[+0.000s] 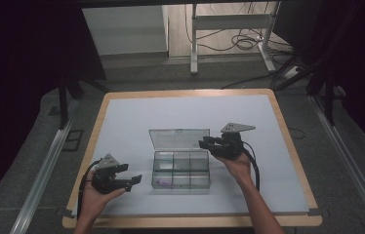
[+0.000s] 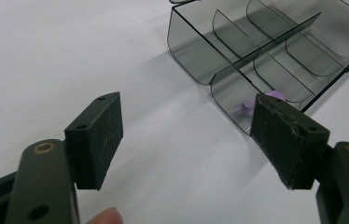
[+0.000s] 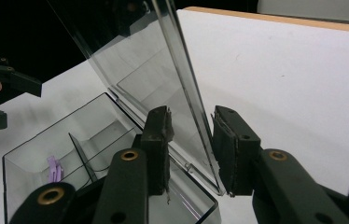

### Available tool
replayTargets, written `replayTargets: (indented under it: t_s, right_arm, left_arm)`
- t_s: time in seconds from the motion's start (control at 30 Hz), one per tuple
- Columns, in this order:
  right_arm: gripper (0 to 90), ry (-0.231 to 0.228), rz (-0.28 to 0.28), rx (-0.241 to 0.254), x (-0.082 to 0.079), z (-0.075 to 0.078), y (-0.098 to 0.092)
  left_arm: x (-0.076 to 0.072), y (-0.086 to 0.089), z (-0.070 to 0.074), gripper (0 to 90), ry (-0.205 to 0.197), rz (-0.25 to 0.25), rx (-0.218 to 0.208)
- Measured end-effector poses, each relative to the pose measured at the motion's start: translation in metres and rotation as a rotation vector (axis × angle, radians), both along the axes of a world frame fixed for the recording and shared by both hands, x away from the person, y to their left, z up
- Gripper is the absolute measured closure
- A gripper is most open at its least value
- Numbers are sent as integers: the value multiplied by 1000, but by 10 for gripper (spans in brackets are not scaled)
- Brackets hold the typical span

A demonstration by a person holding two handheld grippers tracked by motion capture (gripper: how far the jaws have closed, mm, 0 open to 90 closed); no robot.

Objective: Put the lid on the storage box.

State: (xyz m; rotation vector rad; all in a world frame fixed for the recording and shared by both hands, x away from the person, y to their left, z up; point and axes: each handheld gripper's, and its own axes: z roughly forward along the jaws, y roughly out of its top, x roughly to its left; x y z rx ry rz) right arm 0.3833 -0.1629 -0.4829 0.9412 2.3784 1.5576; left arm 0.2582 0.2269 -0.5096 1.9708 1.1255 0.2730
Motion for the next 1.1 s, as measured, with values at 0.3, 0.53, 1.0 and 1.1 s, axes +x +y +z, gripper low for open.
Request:
replayTargets:
  t_s: [0.3, 0.53, 1.0, 1.1]
  right_arm:
    - [637, 3, 10, 1, -3, 0, 0]
    - [635, 6, 9, -3, -3, 0, 0]
    - [633, 4, 12, 0, -3, 0, -1]
    - [632, 4, 13, -1, -3, 0, -1]
  left_arm:
    - [4, -7, 13, 319, -31, 7, -32]
    - [10, -20, 26, 438, -76, -9, -45]
    - [28, -40, 41, 733, -126, -33, -63]
    - [33, -45, 45, 811, -142, -37, -71]
